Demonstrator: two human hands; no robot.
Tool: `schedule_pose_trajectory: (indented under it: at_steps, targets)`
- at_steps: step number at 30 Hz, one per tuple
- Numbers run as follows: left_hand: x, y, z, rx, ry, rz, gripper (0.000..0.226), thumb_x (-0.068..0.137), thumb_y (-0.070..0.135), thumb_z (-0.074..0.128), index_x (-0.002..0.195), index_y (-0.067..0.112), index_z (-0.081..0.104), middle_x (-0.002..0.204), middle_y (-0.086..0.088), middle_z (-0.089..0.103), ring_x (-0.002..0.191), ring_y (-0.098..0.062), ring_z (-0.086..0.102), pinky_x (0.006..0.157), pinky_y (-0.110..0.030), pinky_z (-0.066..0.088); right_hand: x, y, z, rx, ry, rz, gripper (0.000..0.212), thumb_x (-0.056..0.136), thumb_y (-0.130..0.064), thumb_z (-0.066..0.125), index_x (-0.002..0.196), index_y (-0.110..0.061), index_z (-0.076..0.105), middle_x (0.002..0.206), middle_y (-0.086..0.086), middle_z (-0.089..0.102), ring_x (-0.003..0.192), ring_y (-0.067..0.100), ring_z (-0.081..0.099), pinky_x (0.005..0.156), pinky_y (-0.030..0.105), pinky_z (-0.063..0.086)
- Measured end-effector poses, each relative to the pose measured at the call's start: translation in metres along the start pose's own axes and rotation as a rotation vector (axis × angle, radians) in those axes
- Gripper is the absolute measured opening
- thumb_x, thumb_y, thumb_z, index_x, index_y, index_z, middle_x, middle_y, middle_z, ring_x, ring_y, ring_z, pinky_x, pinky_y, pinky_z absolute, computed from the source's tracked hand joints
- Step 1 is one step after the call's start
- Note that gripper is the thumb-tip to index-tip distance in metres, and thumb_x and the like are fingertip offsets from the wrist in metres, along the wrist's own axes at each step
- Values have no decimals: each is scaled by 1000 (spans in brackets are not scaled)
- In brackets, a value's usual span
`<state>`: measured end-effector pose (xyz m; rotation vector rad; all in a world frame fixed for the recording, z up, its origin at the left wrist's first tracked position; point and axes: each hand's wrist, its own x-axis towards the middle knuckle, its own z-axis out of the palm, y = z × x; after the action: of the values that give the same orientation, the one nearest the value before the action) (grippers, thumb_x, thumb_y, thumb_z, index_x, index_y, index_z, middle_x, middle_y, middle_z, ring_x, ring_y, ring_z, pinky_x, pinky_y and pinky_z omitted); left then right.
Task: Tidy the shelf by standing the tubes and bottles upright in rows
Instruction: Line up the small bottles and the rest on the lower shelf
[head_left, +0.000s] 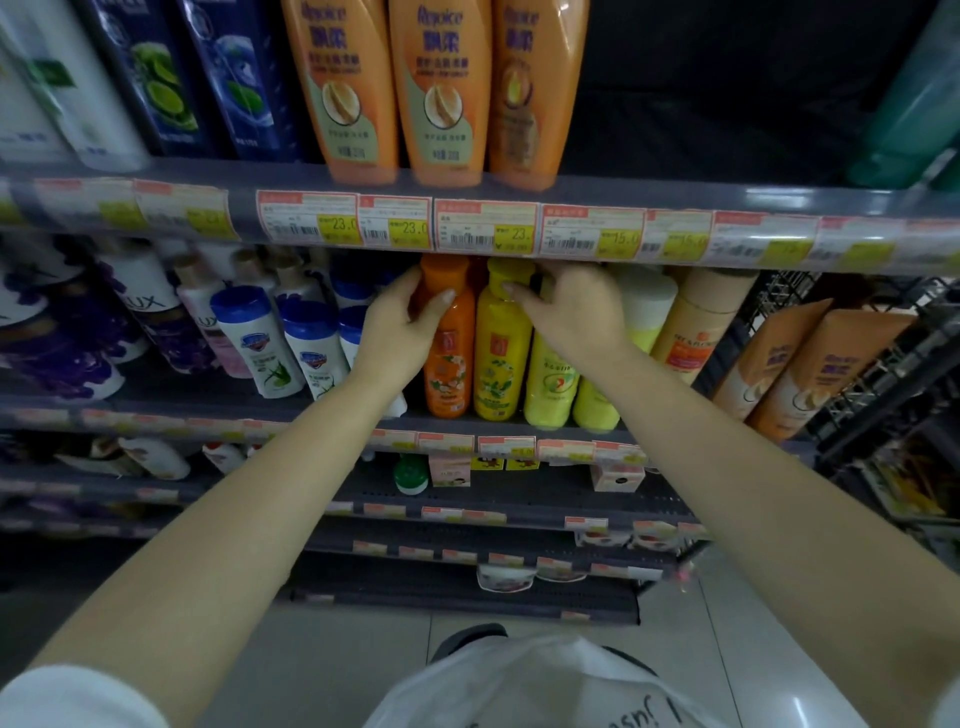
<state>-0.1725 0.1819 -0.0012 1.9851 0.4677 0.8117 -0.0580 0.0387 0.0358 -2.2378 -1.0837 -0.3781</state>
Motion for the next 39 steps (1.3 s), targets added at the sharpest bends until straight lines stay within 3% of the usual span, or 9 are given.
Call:
schedule_pose_trajectory:
  at_steps: [4, 7, 11, 14, 19, 23, 26, 31, 39]
  targets:
    - [4, 4, 1, 57, 2, -33, 36, 94, 30, 53, 125, 13, 53, 118, 0, 62, 106, -12, 58, 90, -26, 47, -5, 6, -3, -89, 2, -175, 42, 89, -35, 60, 126, -14, 57, 102, 14, 70, 93, 34, 64, 69, 32, 47]
    - [0, 3, -3, 98, 50, -16, 40, 91, 31, 57, 128, 14, 51, 121, 1, 59, 109, -11, 55, 96, -33, 47, -12, 13, -10, -84, -33, -223, 46, 88, -30, 61, 131, -16, 52, 119, 14, 63, 107, 36, 59, 79, 40, 53]
    - [-14, 9, -3, 192, 205, 83, 61, 85, 35, 65, 136, 12, 41, 133, -6, 49, 123, -16, 45, 103, -30, 39, -20, 34, -25, -163, 10, -217, 46, 85, -35, 64, 125, -13, 57, 116, 14, 63, 105, 35, 59, 80, 43, 53]
    - [-34, 26, 8, 202, 339, 226, 51, 86, 26, 66, 127, 5, 45, 125, -12, 46, 117, -19, 47, 100, -24, 39, -29, 57, -34, -246, 72, -202, 49, 85, -44, 60, 121, -12, 58, 114, 13, 64, 106, 33, 58, 88, 41, 46]
    - [-47, 46, 48, 94, 158, 279, 43, 86, 21, 65, 124, 9, 52, 120, -4, 53, 115, -11, 51, 98, -25, 45, -40, 84, -39, -149, 35, -104, 54, 84, -46, 54, 122, -8, 57, 118, 13, 61, 112, 32, 53, 95, 38, 42]
    - [-37, 57, 75, 87, 90, 264, 48, 86, 24, 65, 130, 15, 49, 127, -4, 53, 121, -13, 49, 102, -31, 43, -43, 89, -42, -13, 47, -53, 44, 85, -28, 64, 124, -8, 56, 121, 14, 59, 117, 31, 49, 98, 33, 38]
    - [-31, 61, 89, 188, 48, 264, 51, 85, 22, 66, 132, 14, 49, 132, -6, 53, 126, -17, 45, 107, -27, 35, -42, 92, -47, 48, 64, -81, 41, 82, -22, 68, 120, -7, 60, 118, 14, 62, 115, 31, 52, 99, 31, 37]
    - [-29, 55, 98, 316, 82, 321, 42, 84, 15, 66, 125, 12, 57, 128, -7, 56, 123, -20, 48, 107, -29, 35, -39, 91, -54, 97, 113, -98, 39, 76, -19, 75, 111, -6, 66, 110, 13, 67, 109, 33, 58, 97, 37, 43]
    - [-31, 56, 103, 328, 107, 316, 40, 85, 14, 65, 124, 11, 57, 128, -6, 56, 123, -19, 48, 107, -32, 37, -41, 91, -54, 154, 120, -69, 36, 80, -18, 73, 114, -8, 66, 111, 11, 68, 108, 28, 60, 95, 19, 35]
